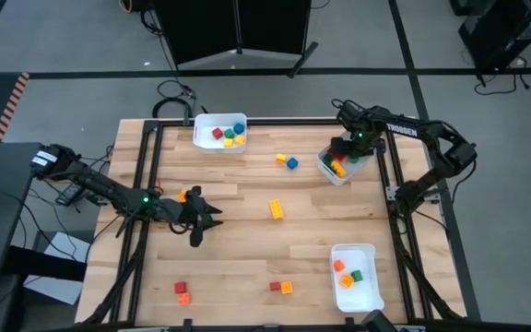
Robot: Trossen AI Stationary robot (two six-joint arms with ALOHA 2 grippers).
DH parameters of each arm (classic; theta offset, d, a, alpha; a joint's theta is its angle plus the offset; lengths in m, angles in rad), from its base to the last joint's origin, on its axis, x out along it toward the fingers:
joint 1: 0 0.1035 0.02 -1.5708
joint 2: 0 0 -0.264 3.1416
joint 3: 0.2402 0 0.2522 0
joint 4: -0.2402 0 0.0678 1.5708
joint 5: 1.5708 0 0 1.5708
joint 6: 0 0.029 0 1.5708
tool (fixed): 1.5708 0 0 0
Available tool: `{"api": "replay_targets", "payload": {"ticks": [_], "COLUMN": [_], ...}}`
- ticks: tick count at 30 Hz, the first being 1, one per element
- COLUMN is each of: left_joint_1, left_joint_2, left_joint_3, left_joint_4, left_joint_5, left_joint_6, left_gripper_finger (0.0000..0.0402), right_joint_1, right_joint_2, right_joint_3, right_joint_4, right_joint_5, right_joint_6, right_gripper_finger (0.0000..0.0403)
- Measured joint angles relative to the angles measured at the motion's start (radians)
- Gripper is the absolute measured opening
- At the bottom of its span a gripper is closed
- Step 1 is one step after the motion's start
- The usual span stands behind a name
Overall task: Sort blocks by size
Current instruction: Put the green 8 stud gamepiece into the top right white bin, then put the red square block into the top left white bin
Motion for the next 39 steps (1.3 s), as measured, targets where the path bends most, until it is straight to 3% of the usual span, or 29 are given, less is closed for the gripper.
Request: {"api": "replay_targets", "payload": {"ticks": [12,22,39], "left_joint_1": [0.000,0.000,0.000], "left_joint_2": [0.000,0.000,0.000], "left_joint_3": [0.000,0.000,0.000], "left_joint_4": [0.000,0.000,0.000], "left_joint_5": [0.000,0.000,0.000], "left_joint_6": [0.000,0.000,0.000], "left_gripper_finger": [0.0184,0.0184,0.0184], "right_joint_1": [0.000,0.000,0.019], "right_joint_2": [0.000,-0.017,-0.365], "right_joint_3": [0.000,0.000,0.001], "right_joint_4": [0.015,0.011,-0.006], "right_joint_5": [-0.006,-0.010,-0.009], "right_joint_6": [-0.016,-0.024,-0.044], "right_gripper_finger": [0.0283,0.0312,0.0311]}}
